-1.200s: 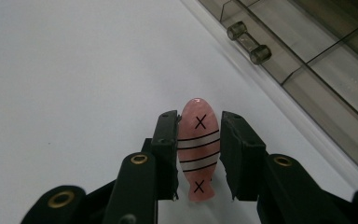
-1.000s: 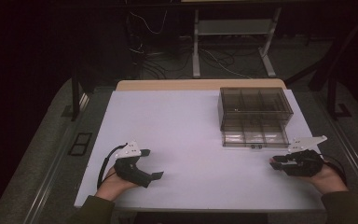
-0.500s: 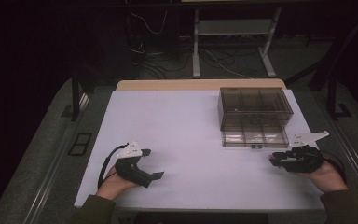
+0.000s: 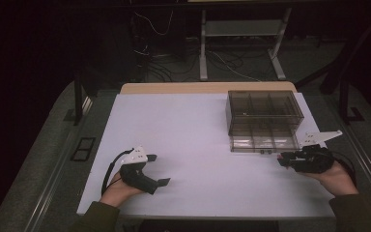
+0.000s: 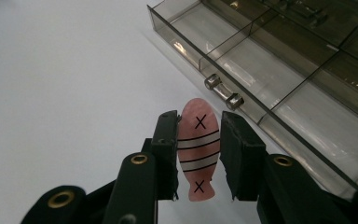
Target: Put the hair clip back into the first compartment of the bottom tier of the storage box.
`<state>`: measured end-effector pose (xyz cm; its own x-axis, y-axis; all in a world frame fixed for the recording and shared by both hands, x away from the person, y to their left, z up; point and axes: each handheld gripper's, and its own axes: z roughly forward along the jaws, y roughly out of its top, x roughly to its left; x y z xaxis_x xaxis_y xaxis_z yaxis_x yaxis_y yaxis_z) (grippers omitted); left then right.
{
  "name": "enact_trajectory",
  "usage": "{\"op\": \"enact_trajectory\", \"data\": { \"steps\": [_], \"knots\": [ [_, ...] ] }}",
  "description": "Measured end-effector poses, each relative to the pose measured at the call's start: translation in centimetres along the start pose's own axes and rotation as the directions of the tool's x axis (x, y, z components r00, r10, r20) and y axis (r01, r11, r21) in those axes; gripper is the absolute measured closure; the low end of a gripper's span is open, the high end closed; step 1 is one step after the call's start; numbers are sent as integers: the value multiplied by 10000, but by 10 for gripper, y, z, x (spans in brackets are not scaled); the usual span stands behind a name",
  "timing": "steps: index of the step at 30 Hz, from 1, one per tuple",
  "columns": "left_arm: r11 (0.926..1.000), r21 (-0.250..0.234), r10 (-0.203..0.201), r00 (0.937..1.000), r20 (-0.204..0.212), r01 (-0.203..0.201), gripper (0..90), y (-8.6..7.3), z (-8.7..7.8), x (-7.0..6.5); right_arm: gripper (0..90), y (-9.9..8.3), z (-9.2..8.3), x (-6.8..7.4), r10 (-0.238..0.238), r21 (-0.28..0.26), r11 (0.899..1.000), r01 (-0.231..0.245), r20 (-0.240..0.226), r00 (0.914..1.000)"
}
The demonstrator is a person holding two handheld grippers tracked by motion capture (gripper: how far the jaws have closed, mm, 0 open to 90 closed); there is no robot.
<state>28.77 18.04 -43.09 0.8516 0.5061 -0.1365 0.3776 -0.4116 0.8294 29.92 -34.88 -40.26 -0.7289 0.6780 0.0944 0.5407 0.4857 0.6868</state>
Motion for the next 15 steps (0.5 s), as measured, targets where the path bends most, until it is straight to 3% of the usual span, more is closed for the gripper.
{"op": "enact_trajectory", "data": {
  "steps": [15],
  "knots": [
    [10000, -64, -8, 10000, 65, 9, 0, 1, -1, 0, 668, 13, 4, -4, 206, -210, 9996, -206, 11, 9998]
  ]
}}
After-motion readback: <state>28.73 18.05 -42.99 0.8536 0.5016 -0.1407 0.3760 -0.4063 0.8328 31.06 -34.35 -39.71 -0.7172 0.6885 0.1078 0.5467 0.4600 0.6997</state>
